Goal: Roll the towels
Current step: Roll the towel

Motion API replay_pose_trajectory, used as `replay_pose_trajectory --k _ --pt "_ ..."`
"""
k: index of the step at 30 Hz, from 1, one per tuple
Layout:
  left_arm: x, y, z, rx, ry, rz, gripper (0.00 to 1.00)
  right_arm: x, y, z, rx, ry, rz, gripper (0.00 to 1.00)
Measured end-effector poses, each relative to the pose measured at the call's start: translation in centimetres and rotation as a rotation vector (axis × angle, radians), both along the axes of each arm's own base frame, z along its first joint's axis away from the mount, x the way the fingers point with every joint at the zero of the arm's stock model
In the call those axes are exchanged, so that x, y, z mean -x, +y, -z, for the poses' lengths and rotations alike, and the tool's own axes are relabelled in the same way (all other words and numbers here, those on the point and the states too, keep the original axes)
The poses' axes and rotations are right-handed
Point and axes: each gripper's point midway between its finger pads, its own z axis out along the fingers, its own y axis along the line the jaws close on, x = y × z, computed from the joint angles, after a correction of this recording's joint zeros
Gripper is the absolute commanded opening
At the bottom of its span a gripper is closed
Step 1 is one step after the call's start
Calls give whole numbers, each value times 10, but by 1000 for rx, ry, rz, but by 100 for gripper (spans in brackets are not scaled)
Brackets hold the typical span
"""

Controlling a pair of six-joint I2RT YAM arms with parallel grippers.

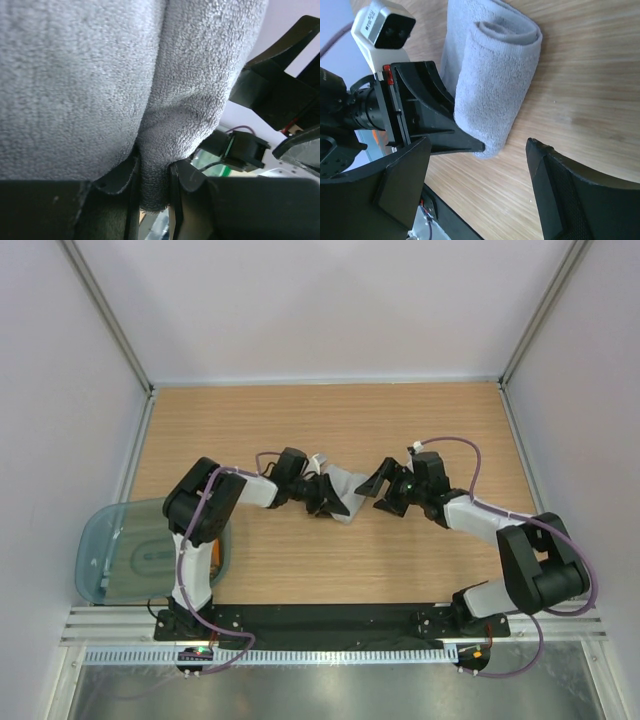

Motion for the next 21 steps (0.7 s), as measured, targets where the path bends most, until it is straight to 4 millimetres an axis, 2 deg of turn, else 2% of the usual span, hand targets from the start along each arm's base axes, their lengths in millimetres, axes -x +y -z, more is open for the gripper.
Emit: replay_pose_trajectory --k 5,11,16,17,21 --pt "-2 2 0 38 56 -12 13 -10 3 10 -3 -6 13 81" --pt "-2 2 -1 54 82 -13 13 -14 10 37 8 34 18 76" --pt "0 2 -2 74 89 1 14 -20 24 38 -16 4 -1 67" --pt "-1 2 -2 77 90 2 15 -20 26 39 -20 2 -2 64" --pt "0 2 -2 83 99 5 16 -21 31 47 -26 11 -2 29"
